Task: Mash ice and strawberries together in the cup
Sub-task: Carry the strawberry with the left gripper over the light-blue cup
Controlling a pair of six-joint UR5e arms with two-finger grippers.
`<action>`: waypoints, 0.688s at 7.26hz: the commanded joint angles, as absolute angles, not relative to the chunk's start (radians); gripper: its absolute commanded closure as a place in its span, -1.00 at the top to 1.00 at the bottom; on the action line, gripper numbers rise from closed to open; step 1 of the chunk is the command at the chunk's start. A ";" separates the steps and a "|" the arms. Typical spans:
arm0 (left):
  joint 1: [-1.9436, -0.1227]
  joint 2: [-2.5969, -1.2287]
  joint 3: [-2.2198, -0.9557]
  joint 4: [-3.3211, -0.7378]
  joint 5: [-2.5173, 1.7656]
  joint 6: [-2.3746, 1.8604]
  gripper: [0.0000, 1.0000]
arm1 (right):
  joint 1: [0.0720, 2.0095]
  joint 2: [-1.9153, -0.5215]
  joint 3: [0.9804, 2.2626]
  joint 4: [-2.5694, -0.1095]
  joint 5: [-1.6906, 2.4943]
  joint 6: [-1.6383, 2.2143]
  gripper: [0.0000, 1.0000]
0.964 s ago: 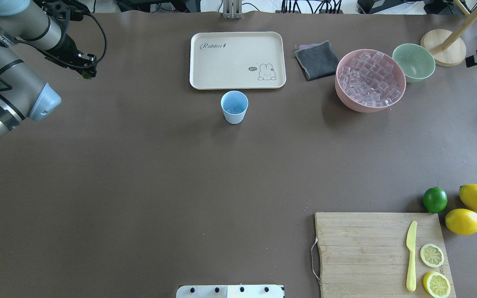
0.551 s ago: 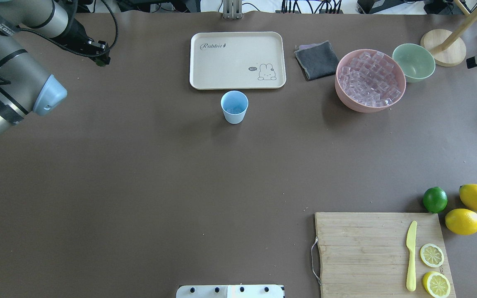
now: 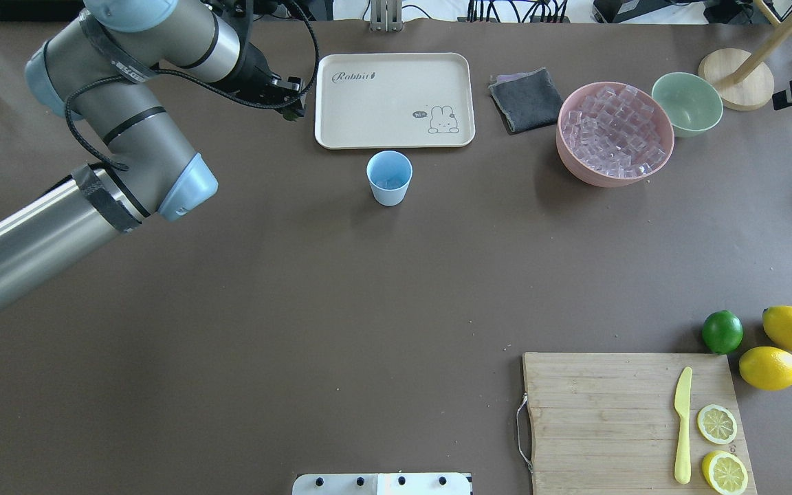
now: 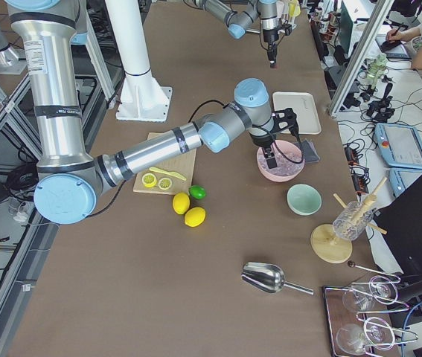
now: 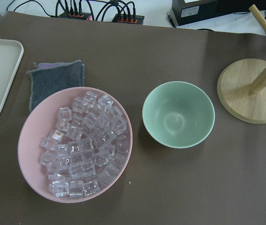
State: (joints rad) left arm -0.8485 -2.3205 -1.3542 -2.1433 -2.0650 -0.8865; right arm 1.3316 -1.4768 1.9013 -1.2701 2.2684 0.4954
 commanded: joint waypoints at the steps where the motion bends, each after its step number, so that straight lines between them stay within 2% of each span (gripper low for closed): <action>1: -0.763 -2.364 -1.326 -2.189 -1.968 -0.917 -1.00 | 1.331 -1.477 1.901 -1.270 2.241 0.495 0.99; 5: -0.678 -2.439 -1.281 -2.220 -1.851 -0.974 -1.00 | 1.328 -1.477 1.899 -1.270 2.238 0.495 0.99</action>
State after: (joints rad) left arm -0.7088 -2.4221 -1.2863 -2.2088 -1.8958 -0.9549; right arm 1.3291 -1.4766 1.8994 -1.2702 2.2387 0.4955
